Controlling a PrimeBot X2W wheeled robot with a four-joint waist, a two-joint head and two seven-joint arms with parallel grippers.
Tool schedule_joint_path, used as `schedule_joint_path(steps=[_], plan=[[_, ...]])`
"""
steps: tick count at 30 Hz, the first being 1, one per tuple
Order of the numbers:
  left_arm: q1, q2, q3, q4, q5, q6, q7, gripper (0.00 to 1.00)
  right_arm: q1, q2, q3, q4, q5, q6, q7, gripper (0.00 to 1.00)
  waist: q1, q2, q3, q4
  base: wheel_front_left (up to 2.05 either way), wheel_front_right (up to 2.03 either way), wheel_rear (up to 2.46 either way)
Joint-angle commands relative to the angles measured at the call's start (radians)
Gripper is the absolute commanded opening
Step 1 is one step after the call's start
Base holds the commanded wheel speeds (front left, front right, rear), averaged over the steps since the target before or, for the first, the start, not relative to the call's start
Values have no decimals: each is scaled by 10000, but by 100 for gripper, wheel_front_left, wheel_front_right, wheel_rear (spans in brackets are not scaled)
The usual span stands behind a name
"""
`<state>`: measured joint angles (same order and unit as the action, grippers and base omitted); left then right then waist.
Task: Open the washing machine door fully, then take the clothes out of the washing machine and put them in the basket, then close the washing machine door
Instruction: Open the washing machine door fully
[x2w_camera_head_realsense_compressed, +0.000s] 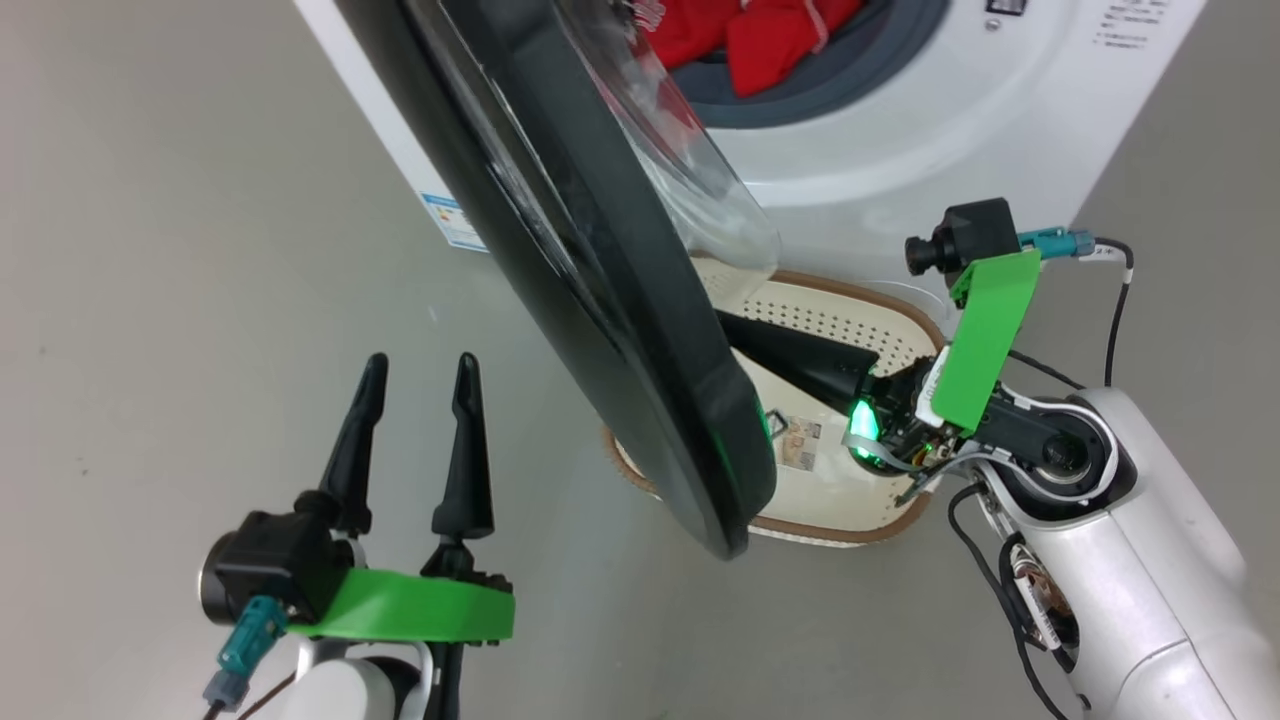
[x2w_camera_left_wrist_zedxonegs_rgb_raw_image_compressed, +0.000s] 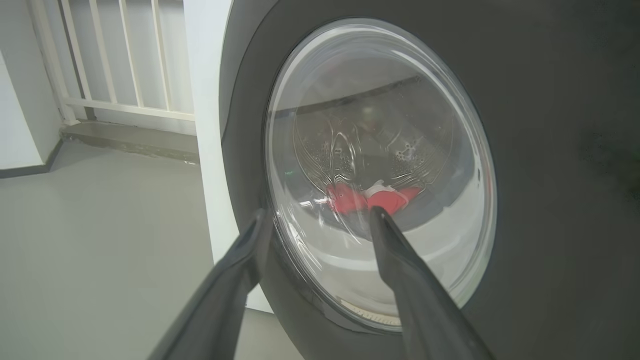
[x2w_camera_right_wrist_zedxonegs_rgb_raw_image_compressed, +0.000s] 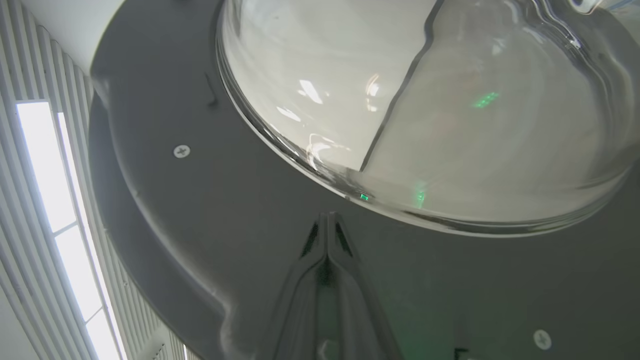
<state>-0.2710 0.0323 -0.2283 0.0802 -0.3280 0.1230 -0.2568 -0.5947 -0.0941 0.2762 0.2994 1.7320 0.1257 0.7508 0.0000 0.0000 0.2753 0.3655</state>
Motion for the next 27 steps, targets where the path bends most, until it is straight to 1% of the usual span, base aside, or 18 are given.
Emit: schedule_joint_path(steps=[1,7,13,24,27], plan=[[81,179,327,-211,-34,27,-49,100,137,292,243,-352,17,50,129,0,0,0,-162,275,0,0,0],[315,179,222,-180,-63,69,-49,100,526,319,407,-367,72,50,256,0,0,0,-502,672,0,0,0],[470,179,196,-71,-20,-14,-49,100,848,355,587,-373,149,50,311,0,0,0,-838,1079,0,0,0],[744,179,155,24,-79,-82,-49,100,1103,391,794,-350,136,50,214,0,0,0,-1171,1774,0,0,0],[771,179,160,37,-88,-103,-49,100,1116,393,881,-341,39,50,216,0,0,0,-1202,1860,0,0,0]])
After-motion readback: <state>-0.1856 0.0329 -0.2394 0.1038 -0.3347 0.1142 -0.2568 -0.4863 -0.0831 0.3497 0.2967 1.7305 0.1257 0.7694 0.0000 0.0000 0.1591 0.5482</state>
